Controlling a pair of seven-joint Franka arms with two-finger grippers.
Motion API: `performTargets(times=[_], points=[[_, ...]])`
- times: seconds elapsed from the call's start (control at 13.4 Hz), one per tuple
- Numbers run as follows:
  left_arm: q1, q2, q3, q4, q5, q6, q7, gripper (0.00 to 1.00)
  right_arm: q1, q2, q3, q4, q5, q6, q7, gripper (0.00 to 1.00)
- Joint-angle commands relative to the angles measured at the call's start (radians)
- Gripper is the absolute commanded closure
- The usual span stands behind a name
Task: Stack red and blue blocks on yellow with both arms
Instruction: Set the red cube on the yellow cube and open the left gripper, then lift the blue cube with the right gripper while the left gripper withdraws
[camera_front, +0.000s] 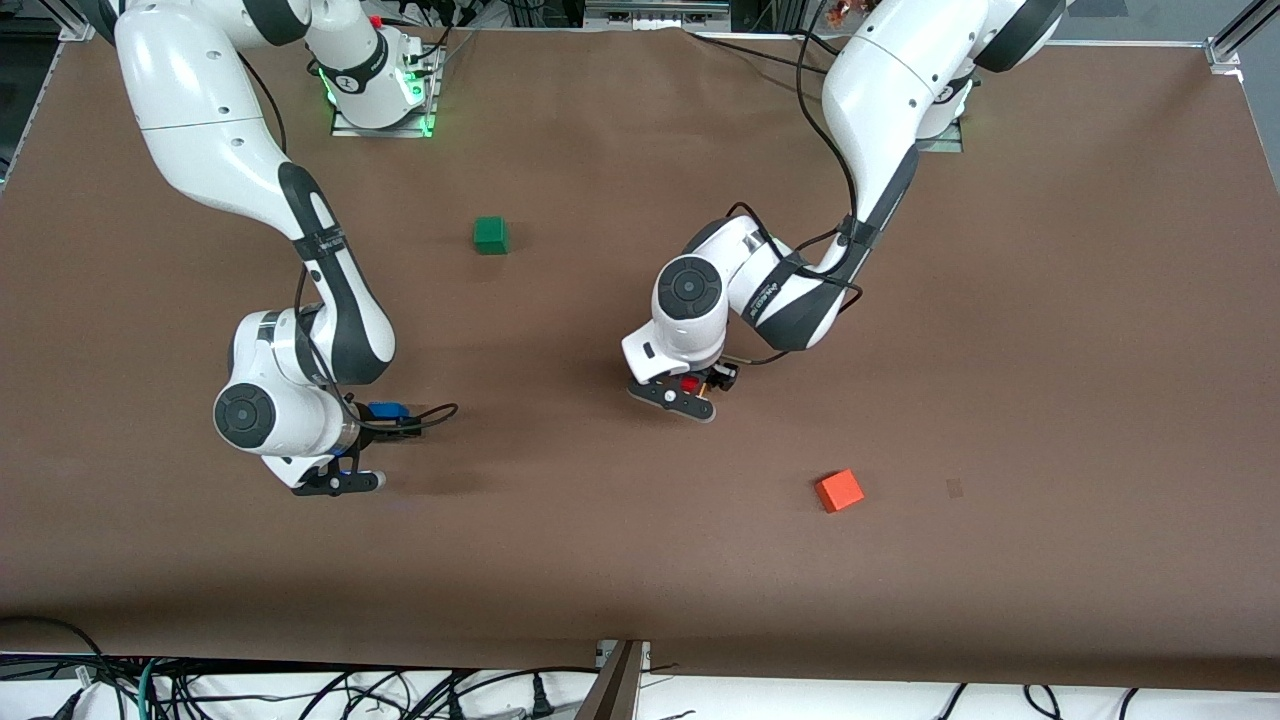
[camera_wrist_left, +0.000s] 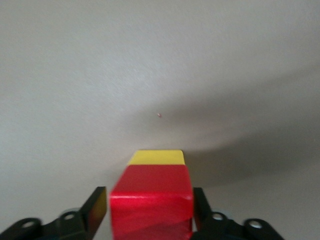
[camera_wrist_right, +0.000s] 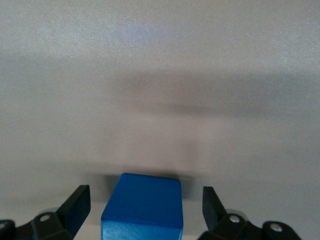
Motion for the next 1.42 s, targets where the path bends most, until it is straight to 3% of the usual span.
performTargets(times=[0.0,0.3,0.52,0.75,0.82,1.05,1.34], points=[[0.063,-0.016,-0.015,0.11,0.003,-0.086,0.01,0.0,-0.002,-0.044,0.003,-0.037,0.019,-0.023,-0.003,0.07],[0.169,-0.06,-0.004,0.336,0.004,-0.299,0.009,0.0,-0.002,-0.058,0.003,-0.035,0.019,-0.046,-0.003,0.25],[0.334,-0.164,-0.01,0.346,0.003,-0.298,0.01,0.0,-0.002,-0.058,0.003,-0.035,0.019,-0.049,-0.003,0.37],[0.466,-0.214,-0.006,0.346,0.003,-0.296,0.012,0.0,0.001,-0.061,0.005,-0.026,0.017,-0.049,-0.009,0.63],[0.517,-0.22,-0.012,0.346,0.003,-0.298,0.013,0.0,0.004,-0.076,0.006,-0.026,0.017,-0.049,-0.009,0.67],[0.6,-0.287,-0.012,0.338,0.006,-0.299,0.013,0.0,0.047,-0.122,0.01,0.003,0.017,-0.109,-0.009,0.67],[0.615,-0.307,-0.001,0.333,0.006,-0.413,0.126,0.0,0.207,-0.139,0.01,0.19,0.014,-0.305,0.188,0.66]])
